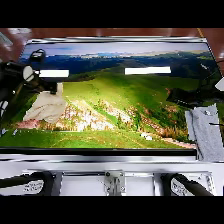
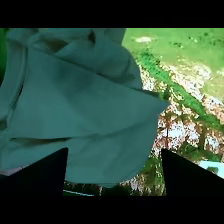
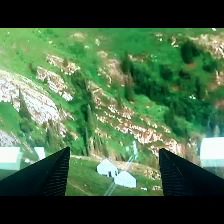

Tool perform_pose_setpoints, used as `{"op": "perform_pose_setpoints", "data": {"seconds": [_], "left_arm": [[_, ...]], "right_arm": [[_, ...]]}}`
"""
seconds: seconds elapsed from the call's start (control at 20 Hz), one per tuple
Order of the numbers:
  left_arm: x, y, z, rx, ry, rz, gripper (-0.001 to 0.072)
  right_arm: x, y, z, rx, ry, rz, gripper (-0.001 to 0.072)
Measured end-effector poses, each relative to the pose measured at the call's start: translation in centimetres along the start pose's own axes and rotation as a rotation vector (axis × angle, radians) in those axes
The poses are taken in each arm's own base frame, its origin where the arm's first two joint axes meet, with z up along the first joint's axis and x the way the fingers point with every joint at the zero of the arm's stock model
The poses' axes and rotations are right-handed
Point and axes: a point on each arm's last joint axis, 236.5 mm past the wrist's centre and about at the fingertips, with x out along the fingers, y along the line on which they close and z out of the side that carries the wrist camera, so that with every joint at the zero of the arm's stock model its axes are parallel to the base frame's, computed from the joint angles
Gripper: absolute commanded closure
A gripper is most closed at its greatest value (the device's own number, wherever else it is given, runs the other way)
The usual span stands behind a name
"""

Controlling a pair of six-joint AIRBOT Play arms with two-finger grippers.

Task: Fold the shirts.

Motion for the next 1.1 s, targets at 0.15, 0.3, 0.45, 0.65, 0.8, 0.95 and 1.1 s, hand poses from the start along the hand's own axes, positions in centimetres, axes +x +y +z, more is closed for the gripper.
{"op": "perform_pose_setpoints", "data": {"seconds": [0.15,0.3,0.45,0.65,0.8,0.95,1.1], "left_arm": [[4.5,2.8,-1.7,-0.147,0.126,-0.058,-0.0013],[8.5,4.2,-3.4,-0.215,0.223,-0.079,-0.0013],[11.7,4.0,-4.8,-0.212,0.291,-0.1,-0.0013],[14.0,3.3,-5.7,-0.193,0.333,-0.117,0.0664],[12.7,2.6,-4.1,-0.188,0.294,-0.145,0.0664],[6.8,-0.1,0.6,-0.147,0.122,-0.236,0.0664],[-2.6,-4.8,4.0,-0.033,-0.088,-0.335,0.0665]], "right_arm": [[0.0,-0.1,0.9,0.003,-0.037,-0.003,0.0032],[0.0,-0.1,1.3,0.014,-0.054,-0.004,0.0032],[0.0,-0.1,1.4,0.035,-0.06,-0.004,0.0032],[-0.1,-0.1,1.6,0.071,-0.069,-0.004,0.0032],[-0.1,-0.3,2.5,0.083,-0.108,-0.01,0.0033],[-0.4,-0.3,3.0,0.027,-0.124,-0.014,0.0033],[-1.6,-0.9,2.3,-0.089,-0.076,-0.062,0.0033]]}}
